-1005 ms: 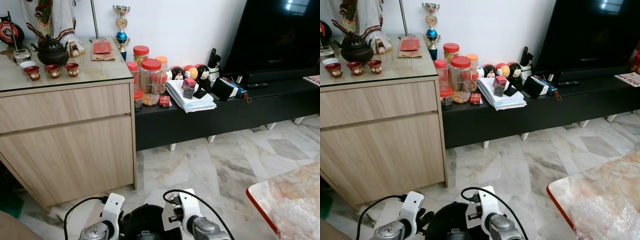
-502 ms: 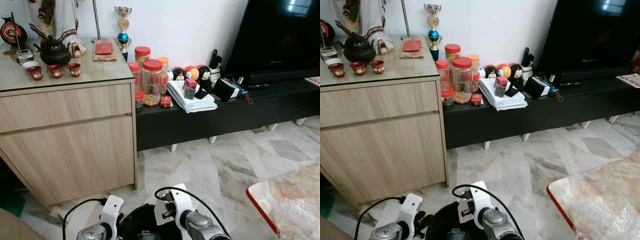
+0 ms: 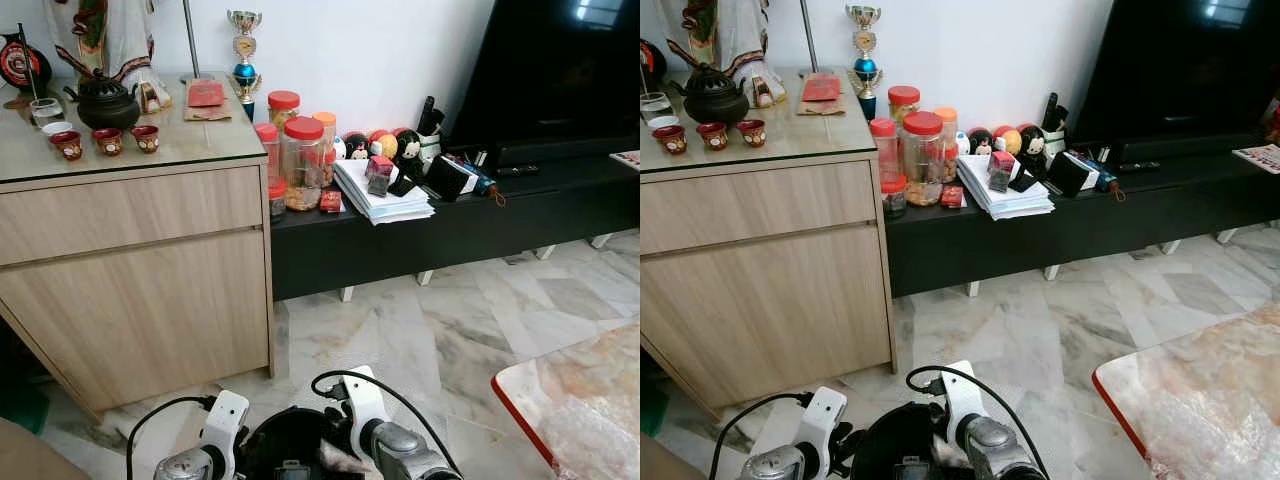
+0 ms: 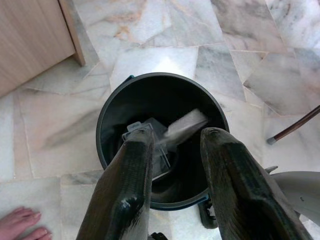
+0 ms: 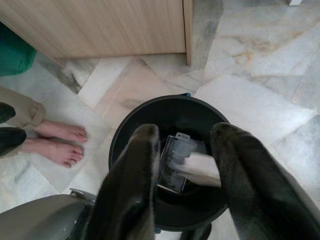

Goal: Picking trash to rubbish bin

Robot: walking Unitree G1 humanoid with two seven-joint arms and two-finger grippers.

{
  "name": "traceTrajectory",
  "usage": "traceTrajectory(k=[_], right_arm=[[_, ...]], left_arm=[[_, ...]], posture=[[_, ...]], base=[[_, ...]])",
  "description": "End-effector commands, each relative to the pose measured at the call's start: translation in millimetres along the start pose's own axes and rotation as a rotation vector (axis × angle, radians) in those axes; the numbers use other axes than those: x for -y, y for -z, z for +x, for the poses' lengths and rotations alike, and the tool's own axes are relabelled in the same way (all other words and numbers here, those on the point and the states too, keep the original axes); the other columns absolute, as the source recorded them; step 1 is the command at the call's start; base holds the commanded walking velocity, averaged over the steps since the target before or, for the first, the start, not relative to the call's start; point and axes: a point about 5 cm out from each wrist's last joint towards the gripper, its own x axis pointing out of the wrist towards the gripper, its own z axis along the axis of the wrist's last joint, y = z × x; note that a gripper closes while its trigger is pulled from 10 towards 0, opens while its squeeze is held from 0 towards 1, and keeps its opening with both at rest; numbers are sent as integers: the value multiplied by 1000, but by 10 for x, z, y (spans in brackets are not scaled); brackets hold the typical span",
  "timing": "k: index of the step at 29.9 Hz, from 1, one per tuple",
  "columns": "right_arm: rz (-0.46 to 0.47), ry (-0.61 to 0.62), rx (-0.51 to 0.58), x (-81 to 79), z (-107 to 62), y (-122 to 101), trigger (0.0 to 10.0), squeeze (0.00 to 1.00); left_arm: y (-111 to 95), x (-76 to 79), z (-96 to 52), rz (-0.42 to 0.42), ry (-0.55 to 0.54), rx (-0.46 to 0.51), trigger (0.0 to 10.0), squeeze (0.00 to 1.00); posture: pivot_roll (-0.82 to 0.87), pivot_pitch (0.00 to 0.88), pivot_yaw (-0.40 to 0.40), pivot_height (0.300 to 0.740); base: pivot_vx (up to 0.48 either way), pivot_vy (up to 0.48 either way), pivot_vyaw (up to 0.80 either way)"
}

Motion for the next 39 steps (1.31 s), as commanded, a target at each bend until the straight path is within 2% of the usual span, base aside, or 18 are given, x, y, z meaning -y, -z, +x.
traceTrajectory(k=[1,4,9,10,15,19,22,23,24,28,34,39], right_arm=[[-5,7,38,28,3,-114,10000,1000],[37,-4,63,30,3,-157,10000,1000],[40,4,77,49,-1,-177,10000,1000],[63,58,91,145,-22,-184,10000,0],[128,189,103,416,-109,-89,10000,0],[123,255,86,579,-187,57,10000,0],[163,324,47,728,-285,284,10000,0],[181,350,5,770,-336,441,10000,0],[181,350,5,770,-336,441,10000,0],[205,387,-83,794,-439,770,10000,0],[240,411,-154,777,-545,1069,10000,0],[251,427,-177,780,-598,1181,10000,0]], left_arm=[[-33,8,14,9,13,-2,10000,0],[-32,6,13,6,11,-1,10000,0],[-27,-3,9,6,7,-2,10000,0],[-22,-33,-1,10,-21,-3,10000,0],[21,-181,-58,25,-174,-20,10000,0],[93,-296,-127,17,-295,-38,10000,0],[206,-379,-209,-17,-387,-61,10000,0],[268,-394,-243,-18,-414,-74,10000,0],[268,-394,-243,-18,-414,-74,10000,0],[397,-405,-307,-35,-462,-104,10000,0],[534,-381,-358,-61,-503,-139,10000,0],[646,-320,-382,-72,-486,-174,10000,0]], posture=[[172,24,-108,740],[172,24,-108,740],[172,24,-108,740],[172,24,-108,740],[172,24,-108,740],[172,24,-108,740],[166,23,-104,740],[166,23,-104,740],[166,23,-104,740],[166,20,-104,740],[161,21,-101,740],[158,16,-99,740]], base=[[0,0,0],[0,0,0],[0,0,0],[0,0,0],[0,0,0],[0,0,0],[0,0,0],[0,0,0],[0,0,0],[0,0,0],[0,0,0],[0,0,0]])
